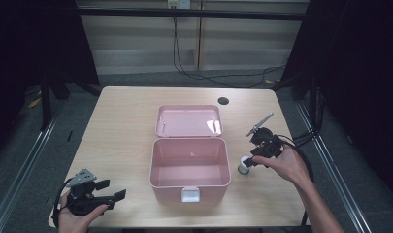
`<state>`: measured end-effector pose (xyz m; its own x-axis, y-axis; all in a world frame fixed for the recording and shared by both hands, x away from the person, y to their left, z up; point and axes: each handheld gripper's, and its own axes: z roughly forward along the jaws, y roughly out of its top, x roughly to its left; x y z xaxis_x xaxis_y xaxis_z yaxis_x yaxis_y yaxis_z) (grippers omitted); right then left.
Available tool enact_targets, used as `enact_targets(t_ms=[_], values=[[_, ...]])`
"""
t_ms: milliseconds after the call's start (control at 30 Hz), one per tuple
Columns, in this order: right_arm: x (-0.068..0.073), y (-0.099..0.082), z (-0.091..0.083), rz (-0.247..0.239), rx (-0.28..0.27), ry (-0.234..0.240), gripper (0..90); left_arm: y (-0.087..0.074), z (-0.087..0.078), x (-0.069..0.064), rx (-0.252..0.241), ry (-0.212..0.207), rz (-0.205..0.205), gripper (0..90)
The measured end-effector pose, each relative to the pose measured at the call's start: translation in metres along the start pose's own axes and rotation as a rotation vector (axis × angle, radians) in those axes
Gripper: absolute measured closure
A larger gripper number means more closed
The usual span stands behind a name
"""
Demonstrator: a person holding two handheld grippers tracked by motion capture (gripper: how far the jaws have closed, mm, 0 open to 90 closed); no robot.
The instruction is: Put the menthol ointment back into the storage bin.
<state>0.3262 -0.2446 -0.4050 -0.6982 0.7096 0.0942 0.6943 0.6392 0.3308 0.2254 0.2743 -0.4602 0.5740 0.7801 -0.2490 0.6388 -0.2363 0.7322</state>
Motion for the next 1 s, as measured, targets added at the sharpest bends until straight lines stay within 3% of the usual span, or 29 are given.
enact_targets(t_ms=[33,200,233,333,633,1000], values=[[-0.002,0.001,0.003,0.006,0.018,0.018,44.6,0.0,0.0,0.0,0.0,-0.001,0.001,21.8],[-0.004,0.004,0.012,-0.009,0.075,0.014,45.9,0.0,0.0,0.0,0.002,0.002,0.0,21.8],[-0.003,0.008,0.015,-0.022,0.106,-0.016,46.0,0.0,0.0,0.0,-0.002,0.001,-0.002,21.8],[-0.003,0.01,0.016,-0.025,0.106,-0.005,46.2,0.0,-0.001,0.0,-0.002,0.001,0.001,21.8],[-0.001,0.019,0.03,-0.051,0.187,-0.01,48.8,0.0,-0.001,0.001,-0.003,0.002,-0.003,21.8],[-0.001,0.02,0.04,-0.073,0.228,-0.007,48.5,0.0,-0.001,0.001,-0.003,-0.002,-0.003,21.9]])
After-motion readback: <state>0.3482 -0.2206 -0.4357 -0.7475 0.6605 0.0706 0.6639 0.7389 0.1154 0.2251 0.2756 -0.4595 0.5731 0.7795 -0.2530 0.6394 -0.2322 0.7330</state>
